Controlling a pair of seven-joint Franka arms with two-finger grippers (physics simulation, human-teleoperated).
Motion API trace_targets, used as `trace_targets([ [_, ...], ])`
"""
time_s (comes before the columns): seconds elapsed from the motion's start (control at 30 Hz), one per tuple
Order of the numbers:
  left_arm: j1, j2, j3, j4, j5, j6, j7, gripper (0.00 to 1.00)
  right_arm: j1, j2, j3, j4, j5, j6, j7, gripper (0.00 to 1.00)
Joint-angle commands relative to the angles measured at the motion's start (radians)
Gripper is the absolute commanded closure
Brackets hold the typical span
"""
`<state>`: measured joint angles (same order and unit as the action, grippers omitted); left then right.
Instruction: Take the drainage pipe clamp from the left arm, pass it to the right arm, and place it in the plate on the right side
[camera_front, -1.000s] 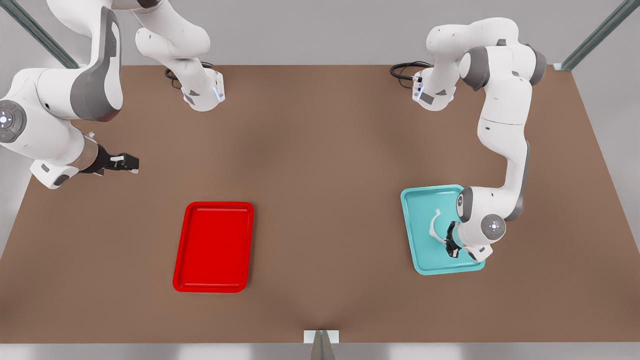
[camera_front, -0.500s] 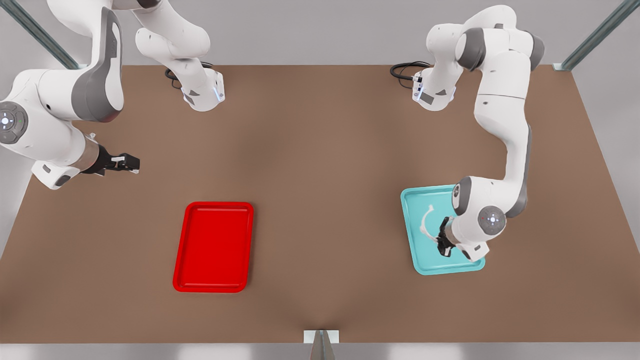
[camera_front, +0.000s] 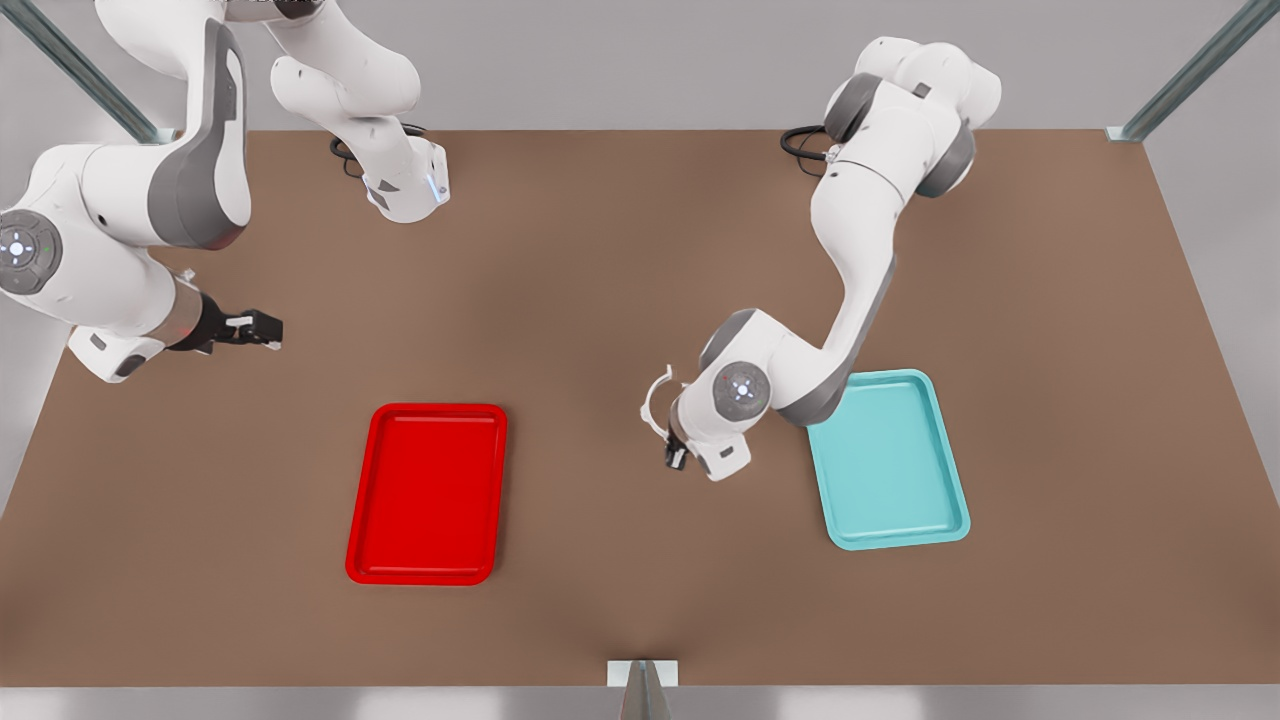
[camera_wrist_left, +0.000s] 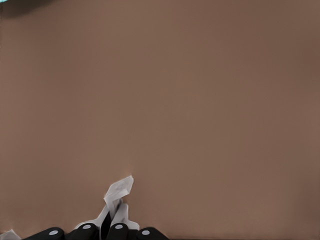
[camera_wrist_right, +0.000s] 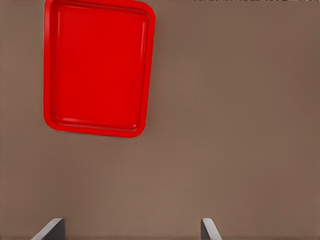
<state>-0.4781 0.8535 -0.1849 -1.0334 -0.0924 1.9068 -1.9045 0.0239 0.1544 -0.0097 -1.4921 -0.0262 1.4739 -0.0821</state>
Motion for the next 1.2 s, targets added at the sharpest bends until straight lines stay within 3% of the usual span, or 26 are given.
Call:
trace_targets([
  [0.0,0.0,0.007,-0.007,0.006,-0.004,0.028,-0.668,0.79,0.03,0.069,0.011,0.05,0.06,0.017,-0.015,0.0],
  [0.13,0.001,0.033,-0.018,0.009,-0.03,0.098,-0.801,0.79,0.129,0.218,0.011,0.115,0.183,0.23,0.004,0.0],
  [0.47,-0.004,0.047,-0.016,0.019,-0.024,0.113,-0.858,0.79,0.41,0.363,0.011,0.101,0.218,0.599,0.205,0.0],
  [0.7,-0.014,0.047,-0.014,0.019,-0.015,0.112,-0.866,0.79,0.524,0.413,0.011,0.098,0.216,0.697,0.228,0.0],
  [1.17,-0.017,0.047,-0.019,0.021,-0.018,0.126,-0.788,0.79,0.611,0.409,0.011,0.019,0.213,0.694,0.186,0.0],
])
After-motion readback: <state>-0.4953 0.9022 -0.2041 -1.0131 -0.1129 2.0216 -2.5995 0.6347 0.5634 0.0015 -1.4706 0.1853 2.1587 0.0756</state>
